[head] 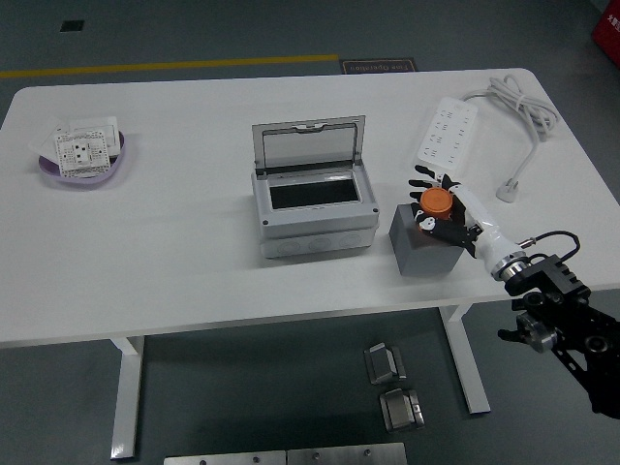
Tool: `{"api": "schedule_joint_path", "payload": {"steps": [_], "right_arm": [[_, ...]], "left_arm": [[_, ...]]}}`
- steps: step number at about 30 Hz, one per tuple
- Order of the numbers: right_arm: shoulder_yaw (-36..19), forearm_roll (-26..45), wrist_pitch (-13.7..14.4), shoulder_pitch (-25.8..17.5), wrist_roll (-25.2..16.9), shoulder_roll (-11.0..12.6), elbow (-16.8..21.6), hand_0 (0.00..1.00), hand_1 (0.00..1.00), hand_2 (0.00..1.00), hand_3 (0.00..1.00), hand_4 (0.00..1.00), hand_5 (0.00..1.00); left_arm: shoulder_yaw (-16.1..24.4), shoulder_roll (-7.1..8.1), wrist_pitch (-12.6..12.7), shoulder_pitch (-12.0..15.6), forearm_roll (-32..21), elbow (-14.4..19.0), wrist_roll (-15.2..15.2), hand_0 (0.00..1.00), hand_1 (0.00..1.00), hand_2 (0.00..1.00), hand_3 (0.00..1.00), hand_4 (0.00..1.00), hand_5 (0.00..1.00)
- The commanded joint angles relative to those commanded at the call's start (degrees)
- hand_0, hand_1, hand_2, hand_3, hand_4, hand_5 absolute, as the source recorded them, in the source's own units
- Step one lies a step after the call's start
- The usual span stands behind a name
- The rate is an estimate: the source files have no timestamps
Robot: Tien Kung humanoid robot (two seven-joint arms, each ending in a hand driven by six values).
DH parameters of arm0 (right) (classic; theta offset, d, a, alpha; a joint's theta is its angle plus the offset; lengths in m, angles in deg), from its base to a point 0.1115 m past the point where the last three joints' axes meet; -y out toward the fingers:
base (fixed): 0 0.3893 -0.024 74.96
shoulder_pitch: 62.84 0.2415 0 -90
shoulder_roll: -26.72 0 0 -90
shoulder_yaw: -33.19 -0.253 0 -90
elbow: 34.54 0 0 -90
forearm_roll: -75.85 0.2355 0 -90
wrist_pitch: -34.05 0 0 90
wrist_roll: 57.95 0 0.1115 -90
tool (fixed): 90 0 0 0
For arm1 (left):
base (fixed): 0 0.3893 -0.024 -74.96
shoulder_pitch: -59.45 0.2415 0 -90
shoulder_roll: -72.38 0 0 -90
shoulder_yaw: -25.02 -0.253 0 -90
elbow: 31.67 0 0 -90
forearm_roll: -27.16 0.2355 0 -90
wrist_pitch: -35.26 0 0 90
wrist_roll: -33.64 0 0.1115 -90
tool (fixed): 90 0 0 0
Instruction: Pick up the cylinder from the cube,place it in the box,flap close box
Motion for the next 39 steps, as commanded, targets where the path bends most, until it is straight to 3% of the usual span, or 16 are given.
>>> {"api": "schedule_joint_path", "payload": {"steps": [1, 7, 8, 23, 31, 32, 37, 38, 39], "right_arm": [[0.0, 0.2, 0.0, 0.0, 0.0, 0.0, 0.1, 0.542, 0.534, 0.533, 0.459, 0.002, 0.002], [-0.1, 1.8, 0.0, 0.1, 0.0, 0.1, 0.8, 0.542, 0.534, 0.533, 0.459, 0.002, 0.002], [-0.1, 1.8, 0.0, 0.1, 0.0, 0.1, 1.0, 0.475, 0.391, 0.415, 0.269, 0.002, 0.002], [-1.1, -1.7, 0.6, 1.2, -0.3, 0.6, 3.5, 0.51, 0.443, 0.458, 0.268, 0.002, 0.002], [4.8, -9.1, 5.3, 6.1, 2.0, -0.2, 6.7, 0.526, 0.469, 0.479, 0.269, 0.002, 0.002], [6.1, -10.6, 6.0, 7.3, 2.6, -0.7, 7.0, 0.292, 0.252, 0.419, 0.253, 0.002, 0.002], [11.9, -17.7, 8.1, 13.2, 5.7, -4.3, 6.8, 0.292, 0.252, 0.419, 0.253, 0.002, 0.002], [13.1, -19.4, 8.2, 14.6, 6.5, -5.3, 6.3, 0.122, 0.172, 0.351, 0.225, 0.002, 0.002], [14.3, -20.9, 8.2, 15.9, 7.2, -6.3, 5.8, 0.122, 0.172, 0.351, 0.225, 0.002, 0.002]], "left_arm": [[0.0, 0.0, 0.0, 0.0, 0.0, 0.0, 0.0, 0.73, 0.718, 0.657, 0.686, 0.576, 0.227], [-0.4, -0.06, 0.0, 0.1, -0.5, 0.0, 0.0, 0.73, 0.718, 0.657, 0.686, 0.576, 0.227], [-0.5, -0.08, 0.0, 0.1, -0.6, 0.0, 0.0, 0.73, 0.718, 0.657, 0.687, 0.579, 0.223], [-1.0, -0.1, 0.1, 0.2, -1.0, 0.3, 0.0, 0.729, 0.718, 0.658, 0.689, 0.581, 0.22], [-2.4, -0.18, -0.1, 0.2, -2.3, 0.0, -0.1, 0.729, 0.718, 0.659, 0.689, 0.585, 0.222], [-2.7, -0.15, -0.1, 0.2, -2.5, 0.0, -0.1, 0.729, 0.718, 0.66, 0.689, 0.588, 0.225], [-3.6, 0.05, -0.2, 0.2, -3.5, -0.2, -0.3, 0.729, 0.718, 0.66, 0.689, 0.588, 0.225], [-4.0, 0.12, -0.3, 0.1, -3.9, -0.3, -0.3, 0.729, 0.717, 0.66, 0.688, 0.593, 0.23], [-4.4, 0.18, -0.3, 0.1, -4.2, -0.4, -0.4, 0.729, 0.717, 0.66, 0.688, 0.593, 0.23]]}}
